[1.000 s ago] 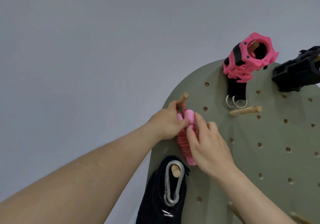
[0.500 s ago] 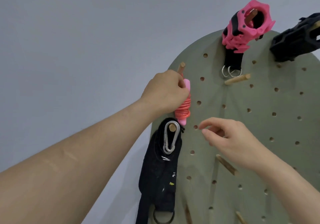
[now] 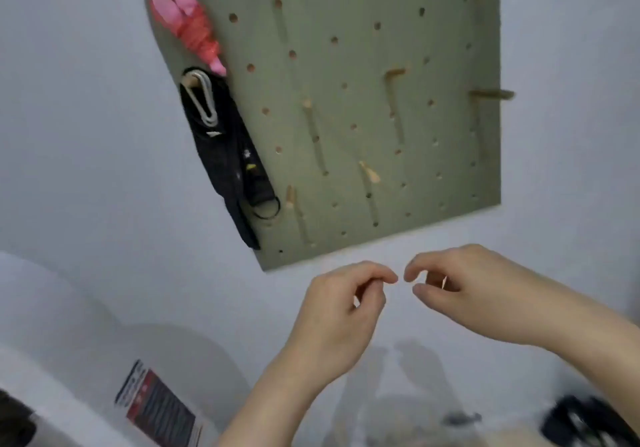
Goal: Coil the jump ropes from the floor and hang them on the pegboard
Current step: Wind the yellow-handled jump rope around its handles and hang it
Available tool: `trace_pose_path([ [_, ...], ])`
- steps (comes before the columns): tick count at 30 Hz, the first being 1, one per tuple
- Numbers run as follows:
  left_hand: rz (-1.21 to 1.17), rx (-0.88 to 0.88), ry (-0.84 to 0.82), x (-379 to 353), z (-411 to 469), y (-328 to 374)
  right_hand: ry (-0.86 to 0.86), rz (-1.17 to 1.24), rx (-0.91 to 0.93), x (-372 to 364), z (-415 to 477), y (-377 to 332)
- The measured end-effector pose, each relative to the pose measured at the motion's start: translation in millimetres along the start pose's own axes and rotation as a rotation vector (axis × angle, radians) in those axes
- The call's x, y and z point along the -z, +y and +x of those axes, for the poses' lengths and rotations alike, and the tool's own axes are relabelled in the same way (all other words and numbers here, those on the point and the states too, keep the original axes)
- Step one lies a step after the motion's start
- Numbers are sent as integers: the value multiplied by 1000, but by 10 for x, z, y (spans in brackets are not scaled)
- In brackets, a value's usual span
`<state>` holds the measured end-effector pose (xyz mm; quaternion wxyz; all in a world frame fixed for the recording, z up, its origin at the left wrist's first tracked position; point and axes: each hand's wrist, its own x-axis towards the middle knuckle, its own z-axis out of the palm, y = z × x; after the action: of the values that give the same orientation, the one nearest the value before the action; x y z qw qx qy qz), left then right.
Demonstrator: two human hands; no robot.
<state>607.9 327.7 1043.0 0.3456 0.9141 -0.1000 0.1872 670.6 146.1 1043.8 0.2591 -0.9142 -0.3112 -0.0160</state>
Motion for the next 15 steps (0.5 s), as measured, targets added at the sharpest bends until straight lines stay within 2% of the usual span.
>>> trace_pose_path([
  [4,-104,211,-195,-980,-895,-163,-88,101,-231,-576,-1030,603],
  [10,-52,255,-572,-2073,-2202,-314,-87,253,-644,-1457,-2715,1099],
  [12,-32,205,-708,-2314,-2606,-369,-52,318,-811,-1746,-3270,1142],
  [15,-46,206,-795,-2563,-3028,-517,-70,289,-972,-2142,-3931,1114],
])
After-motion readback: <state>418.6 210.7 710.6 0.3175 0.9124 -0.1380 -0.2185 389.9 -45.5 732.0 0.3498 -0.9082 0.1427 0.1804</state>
